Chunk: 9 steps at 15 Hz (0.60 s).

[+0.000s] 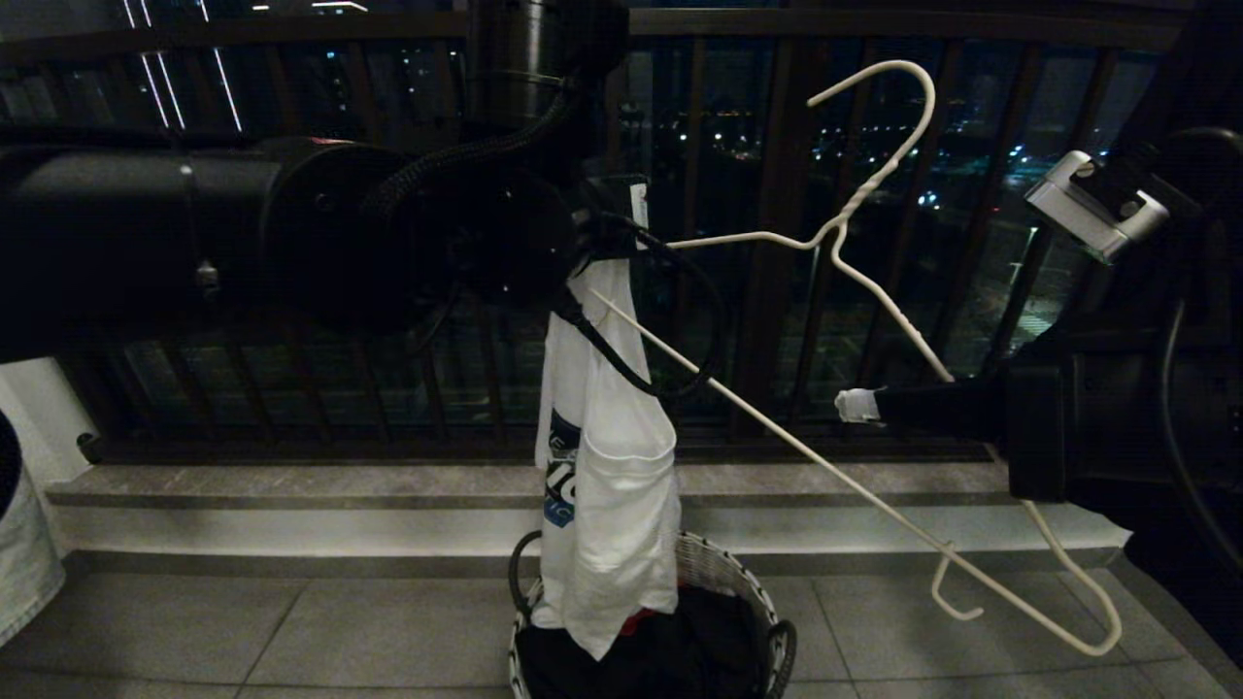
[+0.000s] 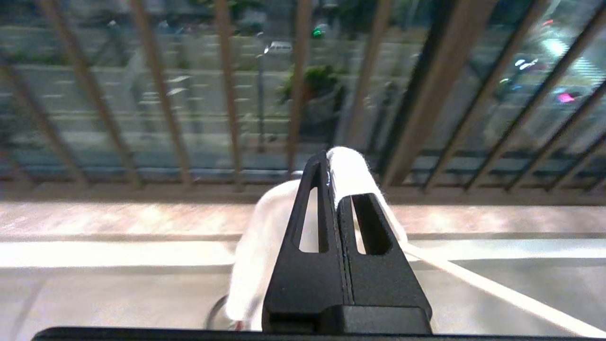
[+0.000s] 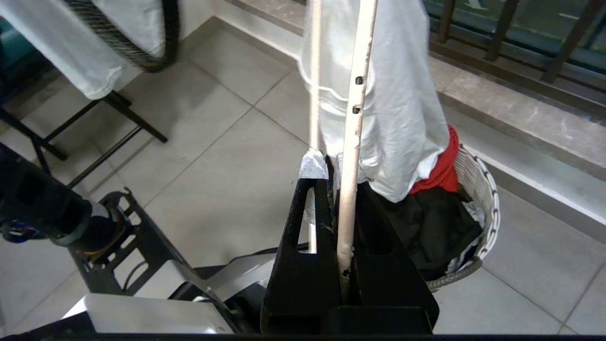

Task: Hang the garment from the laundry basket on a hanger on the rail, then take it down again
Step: Hang the clothes on the clothes rack

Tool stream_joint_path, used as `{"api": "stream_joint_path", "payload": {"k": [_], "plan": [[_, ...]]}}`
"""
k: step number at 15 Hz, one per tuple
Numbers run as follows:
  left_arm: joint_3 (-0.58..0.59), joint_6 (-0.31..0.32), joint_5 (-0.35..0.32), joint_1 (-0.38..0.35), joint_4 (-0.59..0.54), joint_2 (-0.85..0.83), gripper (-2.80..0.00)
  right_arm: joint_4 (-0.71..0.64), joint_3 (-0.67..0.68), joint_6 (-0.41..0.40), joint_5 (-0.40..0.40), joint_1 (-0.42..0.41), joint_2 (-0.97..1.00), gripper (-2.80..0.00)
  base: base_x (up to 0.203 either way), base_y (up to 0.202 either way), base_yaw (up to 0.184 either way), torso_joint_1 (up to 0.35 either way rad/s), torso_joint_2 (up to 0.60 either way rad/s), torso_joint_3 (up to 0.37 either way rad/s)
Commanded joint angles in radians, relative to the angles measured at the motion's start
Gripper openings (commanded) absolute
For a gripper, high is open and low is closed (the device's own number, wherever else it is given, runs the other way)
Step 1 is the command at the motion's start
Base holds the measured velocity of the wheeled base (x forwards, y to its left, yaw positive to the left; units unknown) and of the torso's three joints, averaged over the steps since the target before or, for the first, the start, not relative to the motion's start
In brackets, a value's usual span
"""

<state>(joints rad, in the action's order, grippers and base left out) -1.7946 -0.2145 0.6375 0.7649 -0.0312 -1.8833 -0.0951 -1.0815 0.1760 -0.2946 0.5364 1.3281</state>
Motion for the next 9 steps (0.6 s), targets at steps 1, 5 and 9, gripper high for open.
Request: {"api": "stream_joint_path", "payload": {"k": [1,5,9], "plan": [[-0.008,-0.001,0.017,0.001,-0.021,0.023,-2.80,0.000,-0.002,0.000,0.002,-0.001,0.000,-2.80,0.000,0.000,0.000,0.000,0.00,0.000],[-0.054,-0.005,0.018,0.019,-0.146,0.038,-2.80,0.026,0.001,-0.001,0.035,-0.003,0.005,-2.80,0.000,0.000,0.000,0.000,0.00,0.000],[-0.122,-0.032,0.016,0.095,-0.261,0.010,-2.80,0.028,0.003,-0.001,0.035,-0.001,0.017,-2.80,0.000,0.000,0.000,0.000,0.00,0.000]]}}
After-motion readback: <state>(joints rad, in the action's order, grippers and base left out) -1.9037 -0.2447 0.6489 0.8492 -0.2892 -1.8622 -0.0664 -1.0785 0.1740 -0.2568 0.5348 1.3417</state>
